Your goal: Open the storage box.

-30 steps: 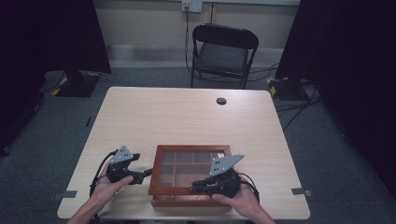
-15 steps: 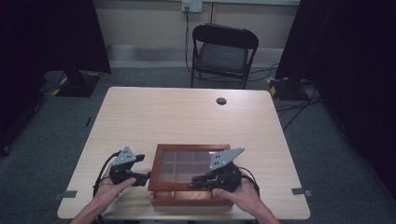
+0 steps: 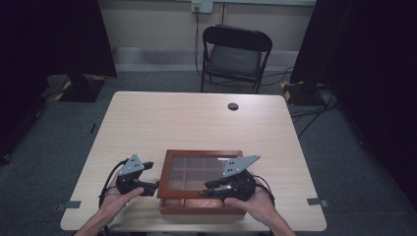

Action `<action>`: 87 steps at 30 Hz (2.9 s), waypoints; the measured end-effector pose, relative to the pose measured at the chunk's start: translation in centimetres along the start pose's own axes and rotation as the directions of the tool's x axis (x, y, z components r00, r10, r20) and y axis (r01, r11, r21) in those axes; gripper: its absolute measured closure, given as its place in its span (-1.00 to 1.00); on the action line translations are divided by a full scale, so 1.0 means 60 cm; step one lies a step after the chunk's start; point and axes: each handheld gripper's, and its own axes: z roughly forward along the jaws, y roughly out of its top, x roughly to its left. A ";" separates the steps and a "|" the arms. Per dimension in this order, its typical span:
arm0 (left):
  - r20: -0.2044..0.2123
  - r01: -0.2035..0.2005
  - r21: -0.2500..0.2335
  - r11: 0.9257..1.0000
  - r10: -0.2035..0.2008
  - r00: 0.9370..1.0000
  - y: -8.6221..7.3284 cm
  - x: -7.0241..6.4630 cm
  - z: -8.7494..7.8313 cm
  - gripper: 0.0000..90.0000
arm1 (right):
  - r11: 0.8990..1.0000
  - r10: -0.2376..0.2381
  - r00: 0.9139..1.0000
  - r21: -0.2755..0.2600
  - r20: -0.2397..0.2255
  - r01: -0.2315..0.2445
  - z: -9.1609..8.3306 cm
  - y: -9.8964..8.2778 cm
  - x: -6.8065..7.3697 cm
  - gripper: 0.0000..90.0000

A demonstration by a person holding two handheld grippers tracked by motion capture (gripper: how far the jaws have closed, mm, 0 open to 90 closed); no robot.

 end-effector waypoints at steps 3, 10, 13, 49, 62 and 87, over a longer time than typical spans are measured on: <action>-0.004 -0.002 0.003 1.000 0.002 1.000 0.002 -0.001 -0.002 -0.61 | 1.000 0.015 1.000 -0.017 0.001 -0.015 -0.013 -0.004 -0.002 0.23; -0.004 0.006 -0.032 0.999 -0.006 1.000 0.011 0.003 -0.005 -0.62 | 0.996 0.078 0.994 -0.041 0.070 -0.075 -0.044 -0.028 -0.019 -0.14; -0.002 0.012 -0.035 0.999 -0.012 1.000 0.016 0.002 -0.005 -0.62 | 0.996 0.084 0.993 -0.050 0.087 -0.080 -0.053 -0.033 -0.023 -0.22; 0.056 0.070 -0.082 0.994 -0.065 0.996 0.089 0.014 -0.002 -0.66 | 0.981 0.151 0.955 -0.159 0.253 -0.113 -0.106 -0.034 -0.069 -0.54; 0.070 0.099 -0.077 0.992 -0.093 0.993 0.108 0.027 0.005 -0.62 | 0.971 0.174 0.947 -0.207 0.271 -0.119 -0.104 -0.027 -0.094 -0.25; 0.058 0.065 -0.095 0.993 -0.059 0.997 0.135 0.037 0.019 -0.14 | 0.956 0.214 0.939 -0.254 0.269 -0.146 -0.104 -0.001 -0.138 -0.15</action>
